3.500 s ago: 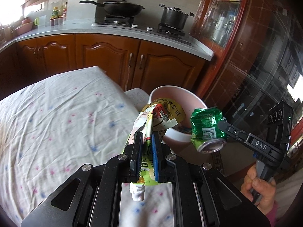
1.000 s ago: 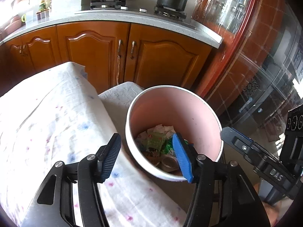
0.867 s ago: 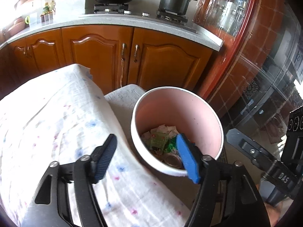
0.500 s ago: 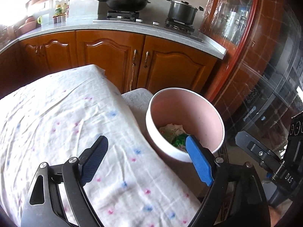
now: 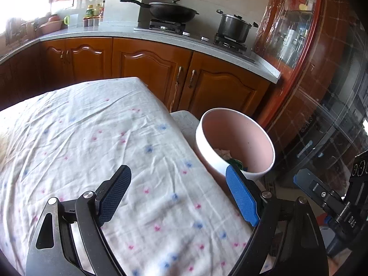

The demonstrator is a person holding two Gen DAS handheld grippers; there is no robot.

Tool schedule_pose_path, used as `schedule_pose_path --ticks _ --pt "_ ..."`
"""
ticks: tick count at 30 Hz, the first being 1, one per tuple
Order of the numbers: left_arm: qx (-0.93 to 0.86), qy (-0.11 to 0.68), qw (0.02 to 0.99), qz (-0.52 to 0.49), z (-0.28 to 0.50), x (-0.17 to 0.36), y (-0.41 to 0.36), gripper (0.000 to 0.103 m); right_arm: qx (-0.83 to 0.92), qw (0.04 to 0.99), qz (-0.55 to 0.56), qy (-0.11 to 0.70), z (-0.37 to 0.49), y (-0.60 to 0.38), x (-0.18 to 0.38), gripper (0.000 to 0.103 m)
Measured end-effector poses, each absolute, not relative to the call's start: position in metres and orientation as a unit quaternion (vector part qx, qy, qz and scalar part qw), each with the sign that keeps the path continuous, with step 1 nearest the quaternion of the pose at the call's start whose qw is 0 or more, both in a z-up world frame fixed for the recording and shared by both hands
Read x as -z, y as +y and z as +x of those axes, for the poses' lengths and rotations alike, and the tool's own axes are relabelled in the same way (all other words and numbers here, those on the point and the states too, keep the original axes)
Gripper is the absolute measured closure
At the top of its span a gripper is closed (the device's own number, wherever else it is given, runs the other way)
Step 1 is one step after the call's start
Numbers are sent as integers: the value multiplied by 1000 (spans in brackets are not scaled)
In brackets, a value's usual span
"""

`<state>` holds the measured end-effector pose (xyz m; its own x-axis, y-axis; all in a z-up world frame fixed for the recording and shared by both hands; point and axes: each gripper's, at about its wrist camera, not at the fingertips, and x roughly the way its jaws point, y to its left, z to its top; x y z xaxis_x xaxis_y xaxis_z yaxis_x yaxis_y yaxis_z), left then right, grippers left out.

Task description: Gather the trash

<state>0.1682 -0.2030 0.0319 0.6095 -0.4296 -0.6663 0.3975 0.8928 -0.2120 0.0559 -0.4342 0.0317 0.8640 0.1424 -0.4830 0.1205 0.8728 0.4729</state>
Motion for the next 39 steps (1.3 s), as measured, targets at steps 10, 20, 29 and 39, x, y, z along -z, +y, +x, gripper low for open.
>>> schedule_pose_path --ticks 10,20,29,39 --pt "218 370 903 -31 141 -27 -176 16 -14 932 248 263 41 -413 -30 5" --pt "198 341 918 -32 97 -22 -139 13 -3 952 214 218 5 -388 -30 2" --pt "168 282 944 -43 52 -15 -102 1 10 976 143 162 -25 -350 -24 0" --pt "130 242 961 -20 22 -7 -84 0 19 989 69 132 -40 -318 -24 0"
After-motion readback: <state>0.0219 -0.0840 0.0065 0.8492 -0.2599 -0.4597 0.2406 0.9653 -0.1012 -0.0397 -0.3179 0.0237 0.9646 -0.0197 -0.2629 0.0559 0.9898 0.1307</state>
